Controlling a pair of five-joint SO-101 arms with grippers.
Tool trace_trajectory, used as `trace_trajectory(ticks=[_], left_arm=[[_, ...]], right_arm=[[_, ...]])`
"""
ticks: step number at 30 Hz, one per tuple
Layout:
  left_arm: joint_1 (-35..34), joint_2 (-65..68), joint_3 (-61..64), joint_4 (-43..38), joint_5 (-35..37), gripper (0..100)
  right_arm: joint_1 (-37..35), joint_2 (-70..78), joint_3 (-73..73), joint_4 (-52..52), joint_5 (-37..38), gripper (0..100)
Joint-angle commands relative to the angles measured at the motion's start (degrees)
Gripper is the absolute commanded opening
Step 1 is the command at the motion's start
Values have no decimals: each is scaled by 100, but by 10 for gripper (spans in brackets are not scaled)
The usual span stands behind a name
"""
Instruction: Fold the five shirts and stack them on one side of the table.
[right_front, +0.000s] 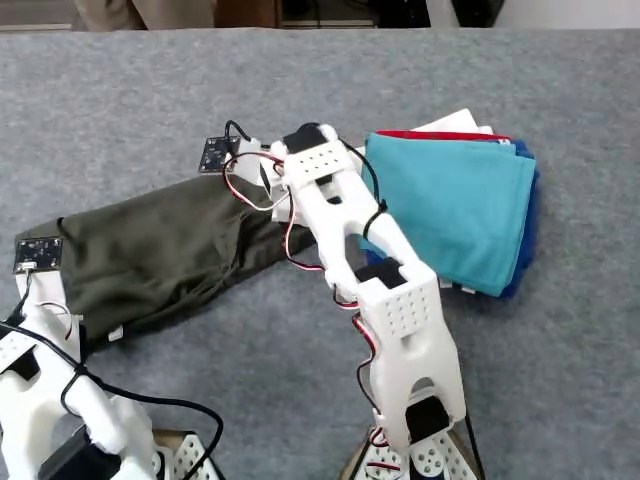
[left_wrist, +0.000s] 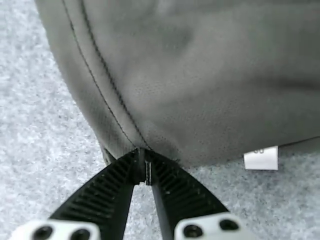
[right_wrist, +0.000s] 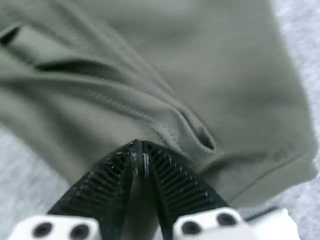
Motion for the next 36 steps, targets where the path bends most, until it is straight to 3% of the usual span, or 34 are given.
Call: trace_trajectory(ticks=[1, 7, 10, 16, 18, 27, 33, 36], left_arm=[[79, -31, -308, 88, 62, 19], [88, 66, -2760, 2004, 422, 21], [26, 532, -3895, 2497, 730, 36], [-141, 2738, -5495, 3095, 1319, 269], [-220, 3538, -6022, 3235, 1574, 284], [-255, 6668, -8079, 3262, 1600, 269], [-79, 7547, -9547, 4369, 1090, 25], [158, 7767, -9969, 4941, 905, 21]], right_arm=[[-66, -734, -971, 747, -79, 5], [-75, -1437, -2273, 1899, -79, 5], [-66, -1499, -2598, 2259, -79, 5], [-66, -1508, -2448, 2760, -79, 5], [-66, -1534, -2334, 2778, -79, 5], [-84, -1543, -2316, 2778, -79, 5], [-66, -1701, -2281, 2778, -79, 5], [-66, -1842, -2281, 2778, -79, 5]])
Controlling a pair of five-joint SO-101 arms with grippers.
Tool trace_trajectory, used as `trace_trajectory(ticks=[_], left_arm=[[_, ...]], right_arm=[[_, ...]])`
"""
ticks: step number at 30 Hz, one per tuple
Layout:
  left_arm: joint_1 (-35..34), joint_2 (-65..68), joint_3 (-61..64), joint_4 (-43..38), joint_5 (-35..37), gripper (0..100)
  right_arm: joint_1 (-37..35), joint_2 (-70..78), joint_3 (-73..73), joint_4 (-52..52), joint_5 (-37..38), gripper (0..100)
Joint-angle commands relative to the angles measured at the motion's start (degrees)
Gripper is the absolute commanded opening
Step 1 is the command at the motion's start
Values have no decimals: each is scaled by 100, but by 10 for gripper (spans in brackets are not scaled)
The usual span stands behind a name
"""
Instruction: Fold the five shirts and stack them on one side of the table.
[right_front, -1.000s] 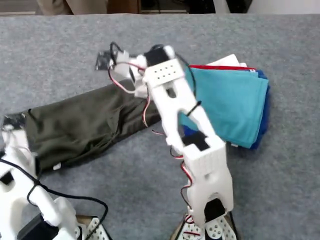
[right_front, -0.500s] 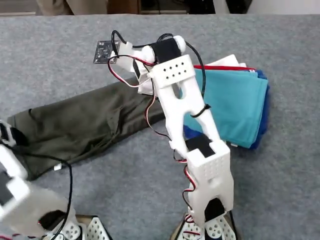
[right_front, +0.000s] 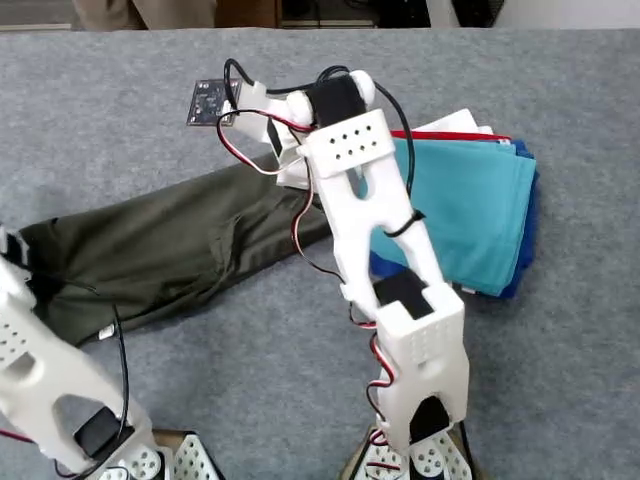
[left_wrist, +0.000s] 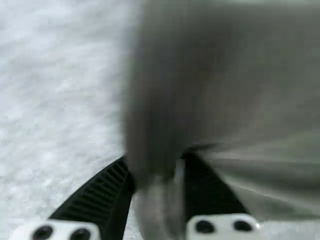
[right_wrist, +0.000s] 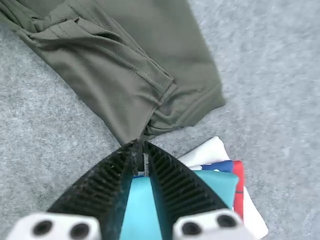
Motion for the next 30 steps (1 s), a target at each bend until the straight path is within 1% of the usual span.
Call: trace_trajectory(ticks=[1, 3, 6, 9, 11, 14, 16, 20, 23, 25, 28, 30], left_arm=[[141, 207, -703, 492, -193, 16], [114, 207, -1011, 738, -193, 19], [-141, 198, -1538, 958, -211, 18], [-510, 198, -2013, 976, -246, 18], [-765, 198, -2391, 976, -492, 18], [-1125, 207, -2980, 976, -633, 18], [-1327, 207, -3332, 976, -659, 18], [-1591, 198, -3886, 976, -941, 18], [-1565, 189, -4114, 976, -897, 18], [-1415, 110, -4185, 985, -703, 18], [-1064, -303, -3930, 993, -352, 18], [-686, -673, -3429, 993, -193, 18]], right_arm=[[-66, -479, -13, 105, -70, 5], [-57, -523, -4, 105, -79, 5], [92, -593, -40, 105, -316, 5], [251, -664, -4, 105, -396, 5], [365, -681, -4, 105, -396, 5], [505, -681, -4, 105, -404, 5], [593, -681, -31, 105, -545, 5], [796, -690, -48, 105, -791, 5], [927, -690, -48, 105, -800, 5], [980, -690, -48, 105, -800, 5], [989, -690, -57, 88, -800, 5], [919, -699, -84, 62, -835, 5]])
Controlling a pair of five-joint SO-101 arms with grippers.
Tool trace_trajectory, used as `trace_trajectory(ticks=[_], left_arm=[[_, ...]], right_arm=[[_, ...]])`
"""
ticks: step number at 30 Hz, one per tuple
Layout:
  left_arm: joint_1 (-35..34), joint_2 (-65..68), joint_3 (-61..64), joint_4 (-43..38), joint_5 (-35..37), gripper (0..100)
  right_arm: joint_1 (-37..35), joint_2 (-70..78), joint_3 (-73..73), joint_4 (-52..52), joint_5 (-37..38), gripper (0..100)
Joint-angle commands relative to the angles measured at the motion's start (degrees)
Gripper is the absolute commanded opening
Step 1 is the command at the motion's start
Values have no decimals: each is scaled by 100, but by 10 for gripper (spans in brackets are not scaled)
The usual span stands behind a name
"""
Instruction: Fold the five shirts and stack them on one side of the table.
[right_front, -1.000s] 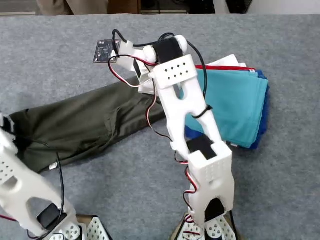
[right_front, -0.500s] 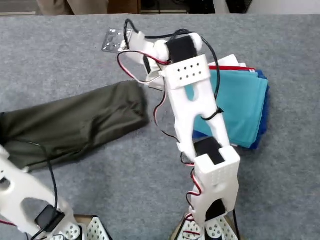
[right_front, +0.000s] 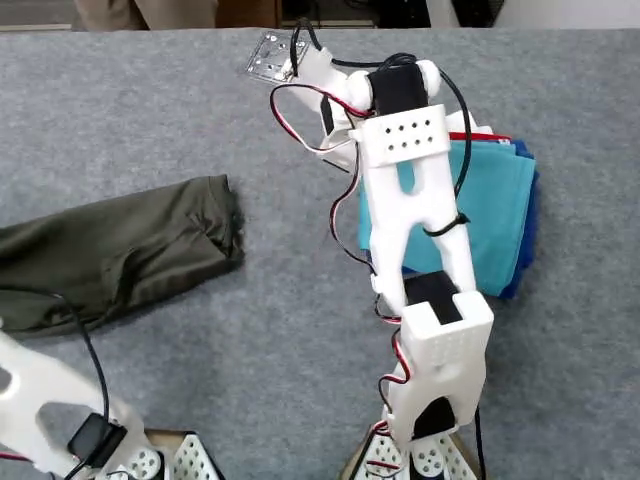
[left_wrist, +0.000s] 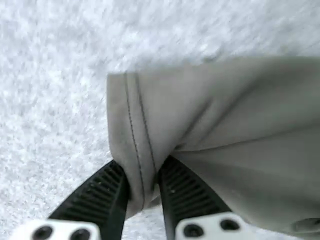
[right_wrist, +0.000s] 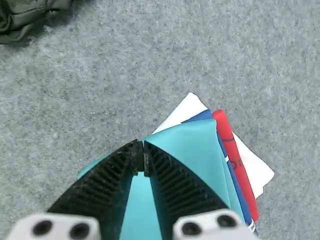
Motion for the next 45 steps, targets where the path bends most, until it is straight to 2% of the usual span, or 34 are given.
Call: trace_trajectory(ticks=[1, 5, 10, 16, 19, 24, 30, 33, 37, 42, 45], left_arm=[[730, -954, 642, 88, 334, 18], [1864, -2114, 2180, 88, 563, 18], [3604, -3398, 3886, 79, 853, 19], [5512, -4022, 4791, 44, 1284, 19], [6101, -3846, 4809, -422, 1688, 19], [6576, -3143, 4782, -1108, 2356, 19], [6356, -2677, 4782, -1090, 2743, 29], [5943, -2677, 4466, -730, 2743, 133], [4985, -2677, 2936, 53, 2752, 249], [3473, -2677, 1380, 79, 2716, 253], [2699, -2677, 1196, 79, 2716, 253]], right_arm=[[-84, -347, -171, 62, -185, 5], [-312, -400, -444, 62, -615, 5], [-321, -400, -1068, 62, -659, 5], [-13, -391, -1314, 97, -659, 5], [136, -365, -1305, 105, -659, 5], [435, -365, -1305, 105, -659, 5], [514, -374, -1024, 105, -659, 5], [356, -374, -681, 105, -651, 5], [-136, -365, -286, 97, -659, 5], [-875, -356, 233, -352, -747, 5], [-1174, -356, 462, -923, -1275, 5]])
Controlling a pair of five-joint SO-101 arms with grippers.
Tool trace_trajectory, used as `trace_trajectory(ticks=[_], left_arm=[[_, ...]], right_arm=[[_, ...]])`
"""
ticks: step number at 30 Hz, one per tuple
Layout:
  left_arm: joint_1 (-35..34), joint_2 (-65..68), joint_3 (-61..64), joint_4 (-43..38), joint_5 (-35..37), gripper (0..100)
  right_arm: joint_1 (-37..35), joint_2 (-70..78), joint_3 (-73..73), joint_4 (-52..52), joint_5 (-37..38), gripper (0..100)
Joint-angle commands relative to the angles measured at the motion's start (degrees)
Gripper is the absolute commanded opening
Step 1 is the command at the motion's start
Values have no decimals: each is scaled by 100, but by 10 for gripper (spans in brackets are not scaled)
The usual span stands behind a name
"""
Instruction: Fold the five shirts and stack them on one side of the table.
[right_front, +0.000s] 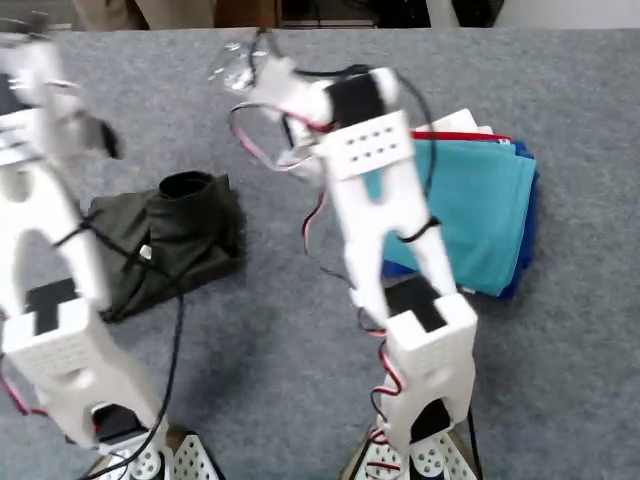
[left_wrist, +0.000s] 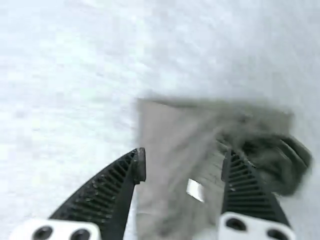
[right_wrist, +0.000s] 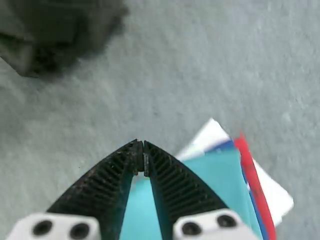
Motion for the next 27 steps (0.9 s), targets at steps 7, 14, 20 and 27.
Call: trace_trajectory(ticks=[7, 14, 20, 27], left_arm=[[-1793, 145, 554, 62, 18, 79], [-1073, 875, 2892, -932, 202, 17], [-1073, 787, 3429, -1749, 501, 20], [-1284, 840, 3147, -1767, 492, 23]], right_arm=[[-1182, 127, 347, -2127, -1143, 5], [-2255, 1473, -207, -2760, -1398, 5], [-2062, 3064, -1429, -2884, -1380, 5], [-1604, 3978, -3565, -958, -1363, 5]])
